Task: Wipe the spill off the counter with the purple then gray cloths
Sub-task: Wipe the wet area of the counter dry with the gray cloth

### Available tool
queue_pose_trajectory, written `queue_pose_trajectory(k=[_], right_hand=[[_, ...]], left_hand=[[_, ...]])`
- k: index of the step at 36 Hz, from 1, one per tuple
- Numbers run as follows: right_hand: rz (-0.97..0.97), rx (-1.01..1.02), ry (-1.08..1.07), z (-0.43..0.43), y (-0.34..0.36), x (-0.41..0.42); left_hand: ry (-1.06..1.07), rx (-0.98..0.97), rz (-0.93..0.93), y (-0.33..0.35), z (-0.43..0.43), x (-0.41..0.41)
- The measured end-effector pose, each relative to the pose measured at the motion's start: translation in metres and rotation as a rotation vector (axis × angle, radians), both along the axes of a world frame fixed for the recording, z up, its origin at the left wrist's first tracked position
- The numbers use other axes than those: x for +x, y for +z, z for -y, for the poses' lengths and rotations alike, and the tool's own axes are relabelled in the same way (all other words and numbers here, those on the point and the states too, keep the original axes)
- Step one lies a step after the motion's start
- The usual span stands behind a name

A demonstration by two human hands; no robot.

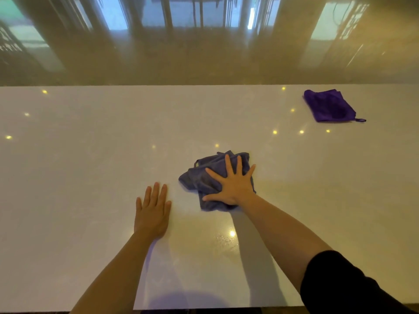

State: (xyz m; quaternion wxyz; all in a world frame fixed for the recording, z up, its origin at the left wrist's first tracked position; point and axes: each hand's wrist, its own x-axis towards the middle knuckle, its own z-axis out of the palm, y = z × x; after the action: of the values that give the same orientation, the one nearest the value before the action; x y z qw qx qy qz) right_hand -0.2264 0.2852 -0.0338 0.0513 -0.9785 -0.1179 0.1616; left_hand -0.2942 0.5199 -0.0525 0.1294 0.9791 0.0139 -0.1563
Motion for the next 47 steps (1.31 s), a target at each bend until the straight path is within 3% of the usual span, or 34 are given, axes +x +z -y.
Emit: queue_pose_trajectory(k=[4,17,24,29,33,38,41,44,47], right_hand=[[-0.085,0.027,-0.057,-0.001,-0.002,0.003],[0.046,0.144,0.014,-0.011,0.000,-0.020],[0.019,0.220,0.079,-0.023,-0.002,-0.051],[0.027,0.296,0.134,-0.038,0.001,-0.088],[0.027,0.234,0.170,-0.048,0.006,-0.119],[0.067,-0.072,0.209,-0.056,0.011,-0.153],[0.024,-0.086,0.190,-0.054,0.011,-0.162],[-0.053,0.059,0.236,-0.049,0.004,-0.162],[0.016,0.050,0.224,-0.045,0.004,-0.163]], left_hand=[[0.002,-0.002,0.016,-0.003,-0.001,-0.001],[-0.002,-0.010,0.040,-0.002,0.001,-0.002],[-0.009,0.012,0.035,-0.001,0.003,-0.001],[-0.069,0.128,0.014,-0.007,-0.001,0.000],[-0.029,0.076,-0.001,-0.007,0.001,0.003],[-0.001,0.017,0.011,-0.008,0.000,0.002],[-0.006,0.006,0.004,-0.008,-0.001,0.002],[-0.007,-0.001,0.006,-0.007,-0.001,0.002],[-0.009,0.003,0.003,-0.005,-0.003,0.003]])
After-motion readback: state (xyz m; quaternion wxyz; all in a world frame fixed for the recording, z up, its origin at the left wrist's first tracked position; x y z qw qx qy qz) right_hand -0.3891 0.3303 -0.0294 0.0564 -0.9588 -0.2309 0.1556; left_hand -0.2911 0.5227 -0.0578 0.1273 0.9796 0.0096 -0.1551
